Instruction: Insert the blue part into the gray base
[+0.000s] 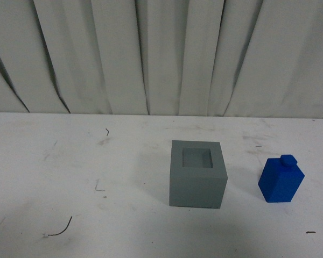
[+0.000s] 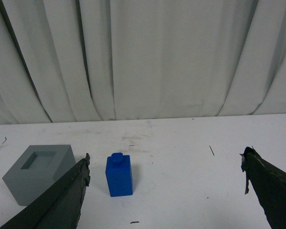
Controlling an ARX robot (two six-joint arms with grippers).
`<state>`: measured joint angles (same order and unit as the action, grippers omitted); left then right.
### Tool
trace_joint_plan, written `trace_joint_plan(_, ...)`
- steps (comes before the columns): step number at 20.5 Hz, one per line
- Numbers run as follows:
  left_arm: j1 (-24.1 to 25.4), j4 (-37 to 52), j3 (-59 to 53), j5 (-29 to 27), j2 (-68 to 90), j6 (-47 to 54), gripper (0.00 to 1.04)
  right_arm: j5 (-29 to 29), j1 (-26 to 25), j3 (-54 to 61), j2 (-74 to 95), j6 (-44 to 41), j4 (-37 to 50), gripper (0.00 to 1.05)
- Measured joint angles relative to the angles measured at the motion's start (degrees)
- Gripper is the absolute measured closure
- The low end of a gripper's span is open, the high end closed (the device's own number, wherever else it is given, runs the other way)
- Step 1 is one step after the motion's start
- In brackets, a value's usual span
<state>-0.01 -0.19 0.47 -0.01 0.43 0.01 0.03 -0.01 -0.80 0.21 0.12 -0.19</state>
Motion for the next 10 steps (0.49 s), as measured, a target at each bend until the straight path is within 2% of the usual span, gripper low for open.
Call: trace_joint_plan(10,0.0,0.0,0.0,0.0,0.0,0.0,0.07,0.0,0.0,0.0,0.0,0.0,0.0,0.06)
